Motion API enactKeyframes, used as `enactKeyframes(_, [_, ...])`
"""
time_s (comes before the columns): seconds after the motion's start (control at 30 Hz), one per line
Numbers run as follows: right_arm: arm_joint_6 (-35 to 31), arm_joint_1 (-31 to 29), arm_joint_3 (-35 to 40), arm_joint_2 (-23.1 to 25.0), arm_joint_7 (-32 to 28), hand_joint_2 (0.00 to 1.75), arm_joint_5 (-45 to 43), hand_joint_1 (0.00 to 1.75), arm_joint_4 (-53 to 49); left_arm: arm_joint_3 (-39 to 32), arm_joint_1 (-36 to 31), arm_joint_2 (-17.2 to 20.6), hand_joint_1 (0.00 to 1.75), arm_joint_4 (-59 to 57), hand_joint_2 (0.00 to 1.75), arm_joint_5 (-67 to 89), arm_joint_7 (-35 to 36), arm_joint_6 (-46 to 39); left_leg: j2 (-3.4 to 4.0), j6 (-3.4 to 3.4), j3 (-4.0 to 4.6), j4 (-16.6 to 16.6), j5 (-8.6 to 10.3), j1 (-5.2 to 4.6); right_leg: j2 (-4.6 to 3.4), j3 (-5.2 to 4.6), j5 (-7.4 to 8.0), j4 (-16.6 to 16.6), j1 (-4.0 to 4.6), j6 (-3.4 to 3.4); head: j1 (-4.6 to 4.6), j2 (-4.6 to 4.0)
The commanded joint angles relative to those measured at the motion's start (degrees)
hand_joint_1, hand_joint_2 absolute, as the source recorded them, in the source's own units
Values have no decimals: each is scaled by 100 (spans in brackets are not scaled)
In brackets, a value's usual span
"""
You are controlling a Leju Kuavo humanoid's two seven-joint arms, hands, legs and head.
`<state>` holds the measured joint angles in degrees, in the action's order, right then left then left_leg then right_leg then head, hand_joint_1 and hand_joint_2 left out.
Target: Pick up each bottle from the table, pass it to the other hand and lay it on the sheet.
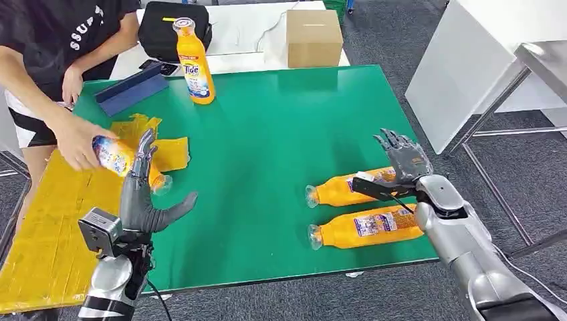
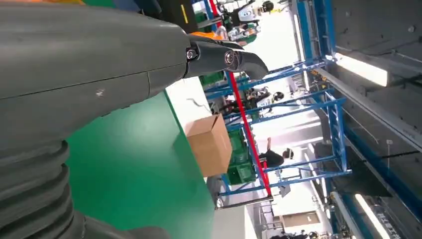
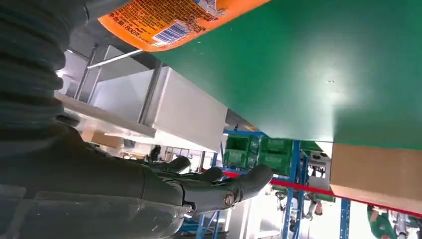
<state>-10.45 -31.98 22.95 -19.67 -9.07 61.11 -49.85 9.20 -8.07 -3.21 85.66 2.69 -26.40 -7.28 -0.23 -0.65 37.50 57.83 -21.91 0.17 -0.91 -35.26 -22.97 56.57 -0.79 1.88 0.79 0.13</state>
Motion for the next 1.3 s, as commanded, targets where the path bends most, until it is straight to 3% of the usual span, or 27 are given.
enactKeyframes(0.03, [52,-224,278,301,-59,175,-110,0,1045,54,-205,-48,0,-515,175,-174,53,38,0,5,-28,-8,-5,3,8,29,-3,-11,5,-8,0,0])
enactKeyframes(0.2, [251,-346,358,328,-162,175,-156,0,1253,48,-245,-44,0,-597,175,-215,58,50,-2,5,-32,-8,-2,3,8,30,-1,-10,5,-7,0,0])
enactKeyframes(0.27, [51,-343,290,338,-185,175,-251,0,1165,37,-238,-42,0,-601,175,-228,60,48,-2,4,-33,-6,-1,3,8,31,-1,-9,5,-6,0,0])
enactKeyframes(0.37, [-586,-92,-33,440,-225,175,-534,0,458,-21,-165,-59,0,-594,175,-244,86,26,-1,5,-40,-7,-2,3,8,36,-1,-10,5,-7,2,0])
enactKeyframes(0.43, [-560,218,-134,380,-110,175,-645,0,-541,-89,-86,-70,0,-556,175,-231,94,-8,4,7,-43,-8,-4,3,6,37,-2,-10,6,-10,0,0])
enactKeyframes(0.6, [-237,493,-180,271,-19,175,-844,0,-1617,-188,29,-69,0,-480,175,-201,98,-46,7,3,-24,-4,-4,-3,-1,21,-4,0,-1,-6,2,0])
enactKeyframes(1.07, [-144,532,-143,185,24,175,-811,0,-1705,-239,14,-66,0,-533,175,-164,114,-43,1,4,-22,-1,-11,-1,7,24,-12,-1,2,-8,2,0])
enactKeyframes(1.3, [168,229,11,196,197,175,-665,0,-907,-282,-119,-93,0,-773,175,-156,158,16,2,3,-19,-3,-8,-1,5,20,-8,-3,1,-7,0,0])
